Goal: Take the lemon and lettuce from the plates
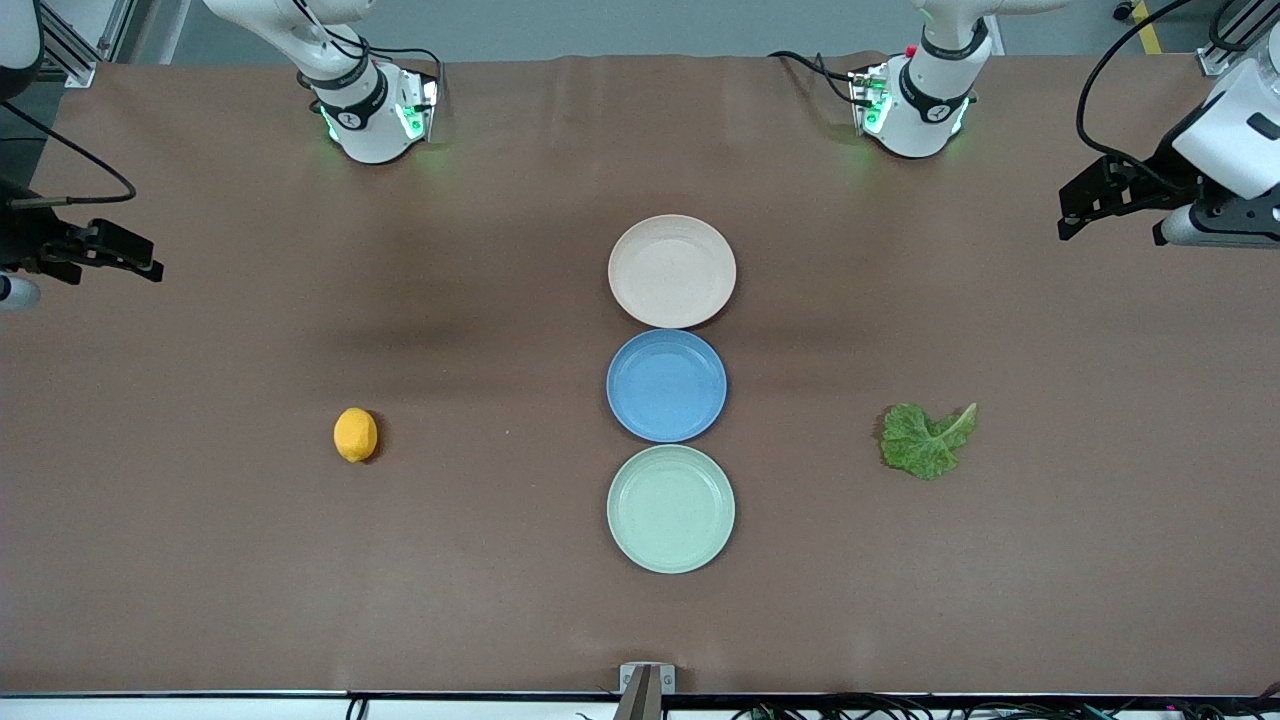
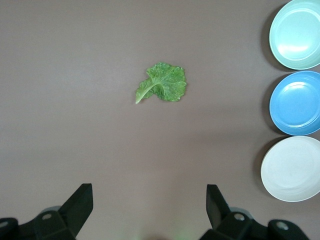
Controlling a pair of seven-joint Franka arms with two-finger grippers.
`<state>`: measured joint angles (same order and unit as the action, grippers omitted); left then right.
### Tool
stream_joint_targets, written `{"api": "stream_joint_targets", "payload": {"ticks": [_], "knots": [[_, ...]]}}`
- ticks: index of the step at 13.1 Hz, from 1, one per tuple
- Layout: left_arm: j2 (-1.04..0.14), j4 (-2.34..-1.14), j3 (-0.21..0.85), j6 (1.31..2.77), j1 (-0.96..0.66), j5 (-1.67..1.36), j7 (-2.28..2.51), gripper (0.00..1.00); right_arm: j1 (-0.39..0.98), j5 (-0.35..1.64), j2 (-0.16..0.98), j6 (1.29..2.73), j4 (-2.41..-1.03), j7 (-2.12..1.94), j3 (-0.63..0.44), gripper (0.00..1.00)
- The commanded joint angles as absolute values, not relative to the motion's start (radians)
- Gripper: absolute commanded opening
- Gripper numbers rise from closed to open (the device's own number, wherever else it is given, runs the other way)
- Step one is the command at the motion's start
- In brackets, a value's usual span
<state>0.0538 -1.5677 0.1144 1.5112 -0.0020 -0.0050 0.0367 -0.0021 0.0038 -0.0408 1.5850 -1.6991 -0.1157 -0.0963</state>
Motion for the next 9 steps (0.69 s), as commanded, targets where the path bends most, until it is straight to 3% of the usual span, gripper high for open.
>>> {"api": "stream_joint_targets", "payload": {"ticks": [1, 9], "knots": [[0.048, -1.546, 0.109, 1.505, -0.005, -0.008, 0.028, 1.0, 0.02, -0.023, -0.124, 1.592, -1.758, -0.118, -0.107, 1.0], [0.048, -1.545, 0.109, 1.505, -0.003, -0.008, 0.035, 1.0, 0.02, -0.018, -0.132, 1.597, -1.749, -0.117, -0.112, 1.0]]}}
